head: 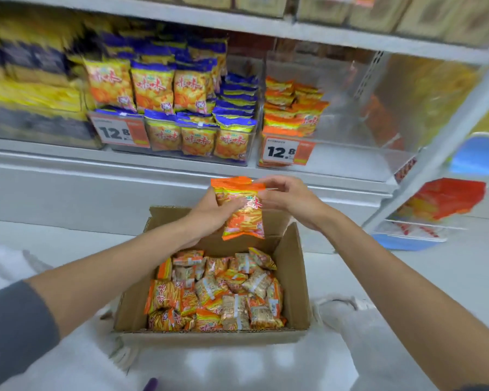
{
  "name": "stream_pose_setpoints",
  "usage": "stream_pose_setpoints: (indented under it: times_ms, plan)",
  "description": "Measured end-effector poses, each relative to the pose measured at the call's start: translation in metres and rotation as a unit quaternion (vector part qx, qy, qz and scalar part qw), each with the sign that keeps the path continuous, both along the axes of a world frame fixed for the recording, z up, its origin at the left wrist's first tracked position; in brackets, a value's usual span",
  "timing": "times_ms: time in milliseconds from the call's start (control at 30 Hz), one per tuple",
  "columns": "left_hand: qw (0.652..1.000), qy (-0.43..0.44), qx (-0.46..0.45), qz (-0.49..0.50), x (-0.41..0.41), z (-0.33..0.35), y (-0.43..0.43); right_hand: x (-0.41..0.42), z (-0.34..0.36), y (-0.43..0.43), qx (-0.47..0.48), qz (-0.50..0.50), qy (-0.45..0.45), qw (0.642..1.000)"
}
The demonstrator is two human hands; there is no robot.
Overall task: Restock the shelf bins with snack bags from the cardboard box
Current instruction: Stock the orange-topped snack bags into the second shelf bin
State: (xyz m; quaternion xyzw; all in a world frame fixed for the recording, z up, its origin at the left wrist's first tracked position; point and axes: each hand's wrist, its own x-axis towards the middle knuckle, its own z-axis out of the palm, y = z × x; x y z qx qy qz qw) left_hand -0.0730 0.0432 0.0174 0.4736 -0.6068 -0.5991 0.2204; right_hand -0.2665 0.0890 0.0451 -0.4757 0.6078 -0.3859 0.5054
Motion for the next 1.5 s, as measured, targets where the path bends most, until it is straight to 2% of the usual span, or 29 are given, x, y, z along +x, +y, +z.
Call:
stream_pose_setpoints:
  times_ms: [100, 167, 333, 433, 533, 600, 767, 867, 933, 1033, 1100, 1167, 1233, 1300, 1367, 1500]
  plan:
    - [0.999, 0.025, -0.044, -0.003, -0.032, 0.040, -0.011, -0.025, 0.036, 0.006, 0.006, 0.038, -0.014, 0.999]
    - [0.994, 0.016, -0.106, -0.027, -0.058, 0.068, -0.019, -0.042, 0.059, 0.006, -0.020, 0.039, -0.025, 0.999]
    - [0.977, -0.008, -0.194, -0.089, -0.127, 0.126, -0.056, -0.109, 0.107, -0.007, -0.090, -0.004, 0.017, 0.996]
    - [0.964, -0.035, -0.239, -0.110, -0.169, 0.142, -0.081, -0.151, 0.116, -0.023, -0.109, -0.043, 0.028, 0.993]
    - [0.963, -0.035, -0.245, -0.105, -0.201, 0.144, -0.107, -0.178, 0.108, -0.047, -0.101, -0.083, 0.037, 0.991]
    - [0.952, -0.066, -0.267, -0.132, -0.210, 0.138, -0.123, -0.184, 0.095, -0.064, -0.091, -0.086, 0.069, 0.990]
    - [0.892, -0.216, -0.328, -0.222, -0.213, 0.107, -0.151, -0.178, 0.060, -0.098, -0.044, -0.018, 0.180, 0.983]
    - [0.830, -0.346, -0.379, -0.220, -0.210, 0.089, -0.160, -0.177, 0.052, -0.105, 0.000, 0.015, 0.131, 0.991]
    - [0.807, -0.387, -0.386, -0.223, -0.207, 0.083, -0.162, -0.183, 0.049, -0.107, 0.008, 0.044, 0.097, 0.994]
    - [0.810, -0.384, -0.374, -0.238, -0.205, 0.081, -0.162, -0.191, 0.052, -0.108, 0.050, 0.056, 0.063, 0.995]
    - [0.810, -0.385, -0.375, -0.235, -0.205, 0.081, -0.162, -0.198, 0.055, -0.117, 0.066, -0.003, 0.077, 0.995]
    - [0.810, -0.386, -0.374, -0.235, -0.206, 0.081, -0.161, -0.198, 0.056, -0.125, 0.040, -0.032, 0.062, 0.997]
    - [0.809, -0.388, -0.373, -0.238, -0.205, 0.082, -0.161, -0.195, 0.058, -0.133, 0.017, -0.003, -0.008, 1.000]
    - [0.808, -0.388, -0.373, -0.241, -0.205, 0.083, -0.160, -0.194, 0.062, -0.135, 0.012, 0.041, -0.016, 0.999]
    - [0.807, -0.384, -0.376, -0.245, -0.204, 0.084, -0.160, -0.198, 0.069, -0.134, 0.019, 0.075, 0.035, 0.996]
    - [0.813, -0.373, -0.373, -0.246, -0.202, 0.084, -0.161, -0.192, 0.069, -0.123, 0.064, 0.127, 0.225, 0.964]
